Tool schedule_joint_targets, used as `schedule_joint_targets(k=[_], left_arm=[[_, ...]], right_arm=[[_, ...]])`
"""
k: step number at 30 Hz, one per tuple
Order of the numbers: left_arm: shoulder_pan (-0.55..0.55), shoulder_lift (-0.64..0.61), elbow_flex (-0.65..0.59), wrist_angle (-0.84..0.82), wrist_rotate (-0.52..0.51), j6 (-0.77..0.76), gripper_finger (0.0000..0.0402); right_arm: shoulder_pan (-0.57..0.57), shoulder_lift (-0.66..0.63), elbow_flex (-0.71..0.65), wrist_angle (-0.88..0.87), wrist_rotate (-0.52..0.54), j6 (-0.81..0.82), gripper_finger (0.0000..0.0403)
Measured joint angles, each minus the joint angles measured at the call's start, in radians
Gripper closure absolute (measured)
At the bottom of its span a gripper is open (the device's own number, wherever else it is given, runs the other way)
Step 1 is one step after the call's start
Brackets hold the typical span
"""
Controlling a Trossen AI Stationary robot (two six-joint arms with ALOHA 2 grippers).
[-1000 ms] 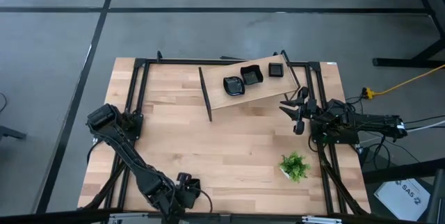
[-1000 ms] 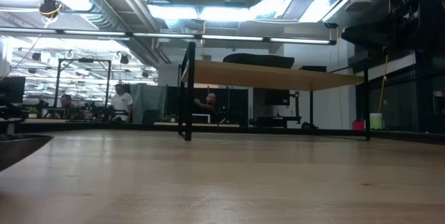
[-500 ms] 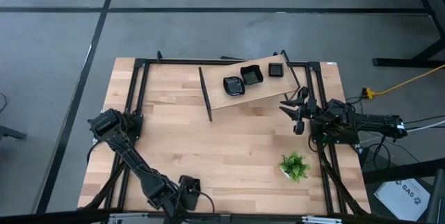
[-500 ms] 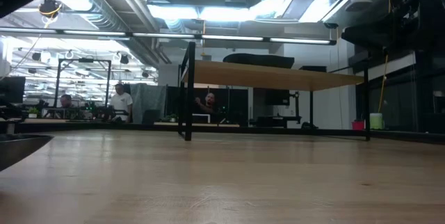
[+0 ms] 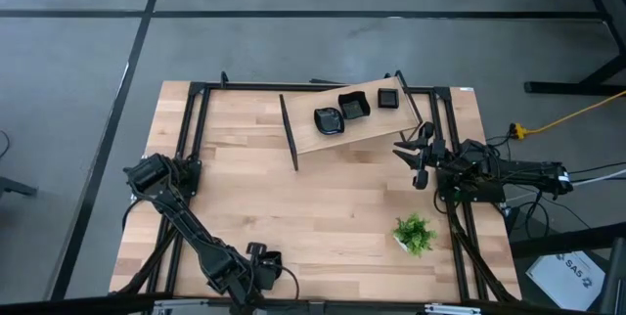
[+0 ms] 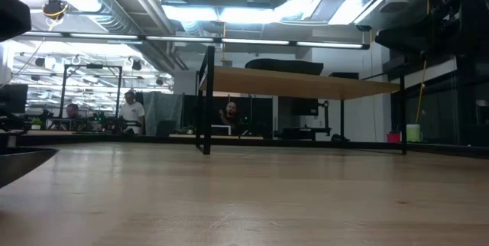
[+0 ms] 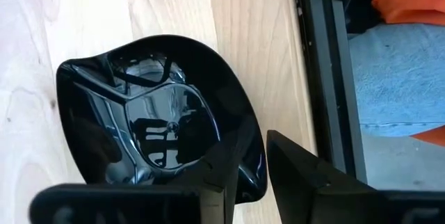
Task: Pick & Place Mini shaped plates
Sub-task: Stack the leaf-shaped plate on top of the leaf-shaped plate on the shelf
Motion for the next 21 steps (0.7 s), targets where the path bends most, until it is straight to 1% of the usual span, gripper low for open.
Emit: schedule_joint_targets(k=[6, 10, 13, 17, 21], left_arm=[[0.0, 0.004, 0.0, 0.004, 0.0, -0.012, 0.0333], [0.0, 0.042, 0.0, 0.018, 0.032, -0.011, 0.0333], [0.002, 0.057, 0.002, 0.018, 0.033, -0.01, 0.0333], [0.001, 0.058, 0.007, 0.008, -0.012, -0.007, 0.0334], [-0.005, 0.059, 0.047, -0.078, -0.072, 0.0, 0.0337]], right_arm=[[0.0, 0.0, 0.0, 0.0, 0.0, 0.0, 0.0302], [0.0, 0.0, 0.0, 0.0, 0.0, 0.0, 0.0302], [0.0, 0.0, 0.0, 0.0, 0.0, 0.0, 0.0302], [0.0, 0.0, 0.0, 0.0, 0.0, 0.0, 0.0302], [0.0, 0.0, 0.0, 0.0, 0.0, 0.0, 0.0302]])
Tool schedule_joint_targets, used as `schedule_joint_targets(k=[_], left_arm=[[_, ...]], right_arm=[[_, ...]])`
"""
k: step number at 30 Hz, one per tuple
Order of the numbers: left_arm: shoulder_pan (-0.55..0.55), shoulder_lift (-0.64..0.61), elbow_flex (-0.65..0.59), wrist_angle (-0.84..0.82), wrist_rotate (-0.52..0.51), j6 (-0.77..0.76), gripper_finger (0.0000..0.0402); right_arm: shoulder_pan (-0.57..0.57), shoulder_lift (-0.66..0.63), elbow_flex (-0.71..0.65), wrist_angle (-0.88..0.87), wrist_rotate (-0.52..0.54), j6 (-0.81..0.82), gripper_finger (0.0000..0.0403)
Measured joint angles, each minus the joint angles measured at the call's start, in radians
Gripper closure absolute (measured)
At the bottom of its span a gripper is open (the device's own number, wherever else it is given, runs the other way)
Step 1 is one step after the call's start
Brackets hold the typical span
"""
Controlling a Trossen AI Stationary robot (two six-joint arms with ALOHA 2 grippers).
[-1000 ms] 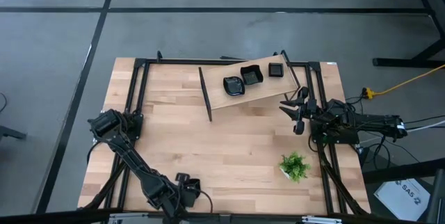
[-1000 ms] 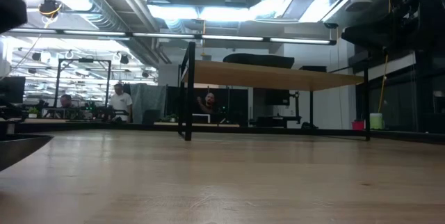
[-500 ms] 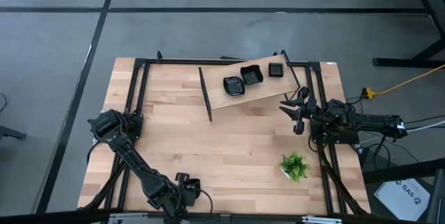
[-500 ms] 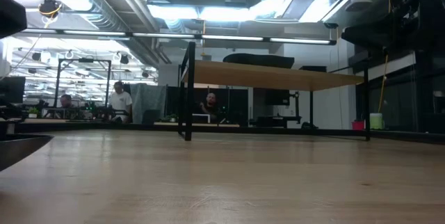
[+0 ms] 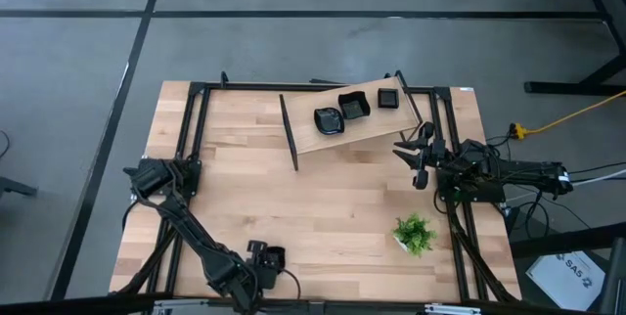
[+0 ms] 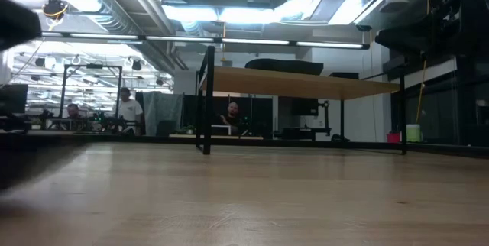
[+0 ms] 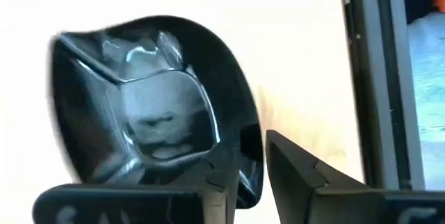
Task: Pick & Place Mini shaped plates
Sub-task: Stack the leaf-shaped plate on top of the leaf-shaped plate on the shelf
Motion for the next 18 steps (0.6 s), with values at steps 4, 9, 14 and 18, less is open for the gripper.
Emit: schedule_joint_targets(k=[4, 9, 14, 18], left_arm=[[-0.002, 0.0, 0.034, -0.073, -0.045, -0.015, 0.0363], [-0.001, 0.0, 0.04, -0.089, -0.096, -0.018, 0.0397], [0.001, -0.002, 0.04, -0.099, -0.164, -0.018, 0.04], [0.004, -0.021, 0.04, -0.127, -0.207, -0.032, 0.04]], right_arm=[[0.0, 0.0, 0.0, 0.0, 0.0, 0.0, 0.0302], [0.0, 0.0, 0.0, 0.0, 0.0, 0.0, 0.0302], [0.0, 0.0, 0.0, 0.0, 0.0, 0.0, 0.0302], [0.0, 0.0, 0.0, 0.0, 0.0, 0.0, 0.0302]])
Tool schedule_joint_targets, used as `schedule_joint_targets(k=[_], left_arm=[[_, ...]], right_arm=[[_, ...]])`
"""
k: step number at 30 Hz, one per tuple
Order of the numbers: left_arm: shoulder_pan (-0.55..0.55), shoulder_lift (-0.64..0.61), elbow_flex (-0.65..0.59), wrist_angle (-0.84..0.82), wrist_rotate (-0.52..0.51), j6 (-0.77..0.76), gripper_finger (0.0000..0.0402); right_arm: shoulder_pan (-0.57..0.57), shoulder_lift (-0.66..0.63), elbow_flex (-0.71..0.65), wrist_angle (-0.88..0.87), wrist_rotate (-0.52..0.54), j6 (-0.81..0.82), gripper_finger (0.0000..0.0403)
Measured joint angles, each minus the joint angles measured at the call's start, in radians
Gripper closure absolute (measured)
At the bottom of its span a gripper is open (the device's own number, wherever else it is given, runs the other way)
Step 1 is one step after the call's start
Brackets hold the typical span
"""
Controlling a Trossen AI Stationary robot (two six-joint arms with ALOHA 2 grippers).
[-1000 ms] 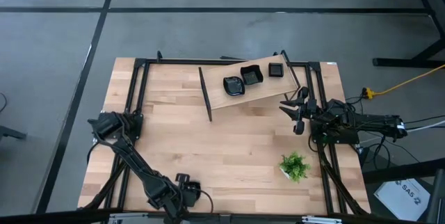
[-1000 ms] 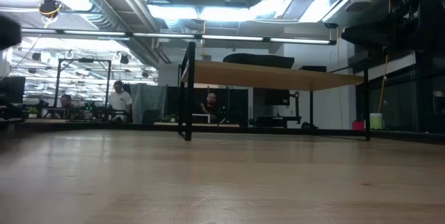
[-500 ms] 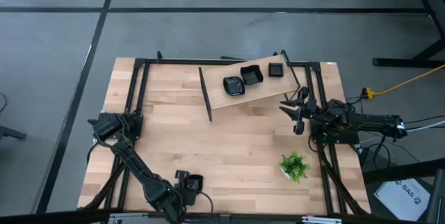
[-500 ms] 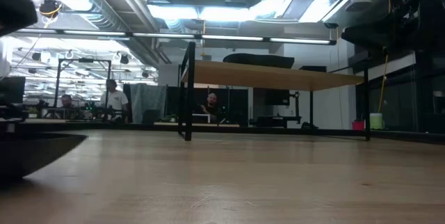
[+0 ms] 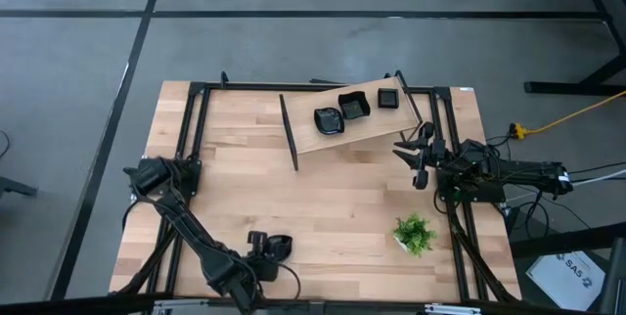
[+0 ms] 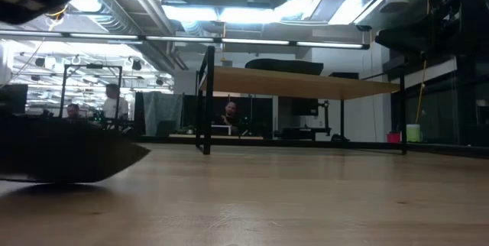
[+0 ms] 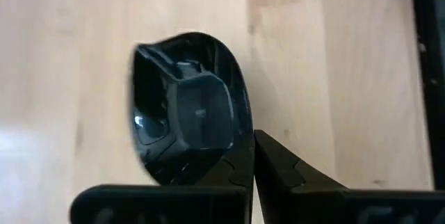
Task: Pick & Place Mini shaped plates
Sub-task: Stack the leaf-shaped plate on top of the leaf-shaped plate on the shelf
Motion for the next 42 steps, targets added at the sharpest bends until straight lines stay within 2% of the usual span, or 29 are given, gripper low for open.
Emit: schedule_joint_targets(k=[13, 25, 34, 42], left_arm=[[0.019, -0.162, 0.001, -0.108, -0.256, 0.014, 0.04], [0.173, -0.312, 0.001, -0.111, -0.313, 0.277, 0.04], [0.314, -0.363, 0.001, -0.061, -0.326, 0.645, 0.04], [0.465, -0.396, 0.001, 0.0, -0.341, 1.092, 0.04]], right_arm=[[0.0, 0.0, 0.0, 0.0, 0.0, 0.0, 0.0302], [0.0, 0.0, 0.0, 0.0, 0.0, 0.0, 0.0302], [0.0, 0.0, 0.0, 0.0, 0.0, 0.0, 0.0302], [0.0, 0.0, 0.0, 0.0, 0.0, 0.0, 0.0302]])
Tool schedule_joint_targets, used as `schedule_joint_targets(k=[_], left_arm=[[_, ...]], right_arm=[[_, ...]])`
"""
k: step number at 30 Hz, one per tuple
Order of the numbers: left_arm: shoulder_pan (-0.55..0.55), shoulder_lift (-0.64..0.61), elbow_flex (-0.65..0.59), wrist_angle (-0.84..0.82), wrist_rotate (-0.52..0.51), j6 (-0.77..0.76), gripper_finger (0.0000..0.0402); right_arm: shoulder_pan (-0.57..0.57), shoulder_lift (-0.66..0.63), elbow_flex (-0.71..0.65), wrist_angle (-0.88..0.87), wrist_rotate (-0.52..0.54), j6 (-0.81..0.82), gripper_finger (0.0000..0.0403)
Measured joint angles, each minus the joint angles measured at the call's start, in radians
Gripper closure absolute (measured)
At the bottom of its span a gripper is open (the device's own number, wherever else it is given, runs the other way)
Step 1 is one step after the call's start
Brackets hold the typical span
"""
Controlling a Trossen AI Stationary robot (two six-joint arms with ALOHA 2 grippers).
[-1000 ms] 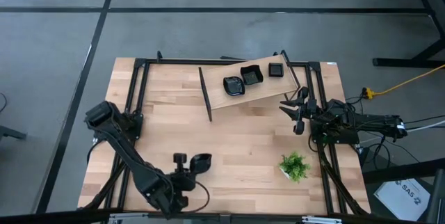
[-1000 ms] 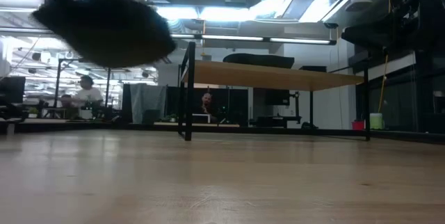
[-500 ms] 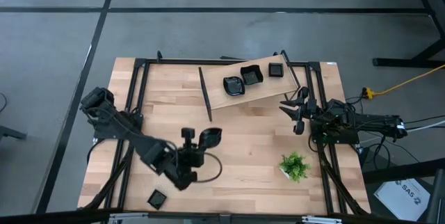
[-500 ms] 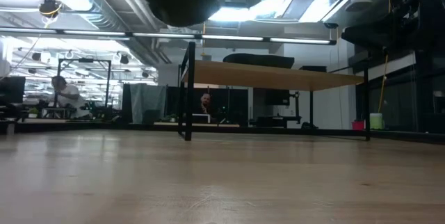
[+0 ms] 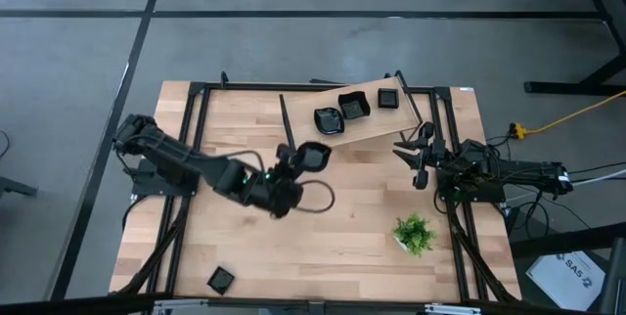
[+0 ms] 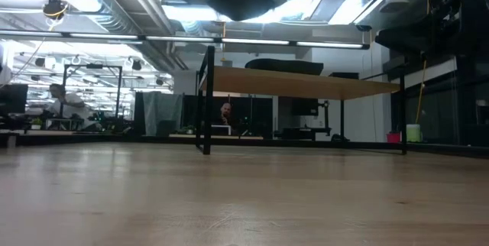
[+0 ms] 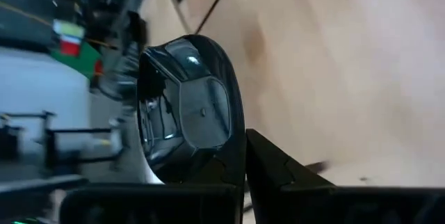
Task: Pick & Place Mini shaped plates
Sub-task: Stack the leaf-shaped plate on top of the leaf-shaped plate on the shelf
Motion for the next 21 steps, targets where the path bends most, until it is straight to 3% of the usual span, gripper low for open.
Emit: schedule_joint_targets(k=[7, 21], left_arm=[[0.142, -0.001, 0.0, 0.051, 0.044, 0.353, 0.04], [0.399, -0.001, 0.0, 0.191, 0.182, 0.865, 0.04]], right_arm=[[0.0, 0.0, 0.0, 0.0, 0.0, 0.0, 0.0302], [0.0, 0.0, 0.0, 0.0, 0.0, 0.0, 0.0302]])
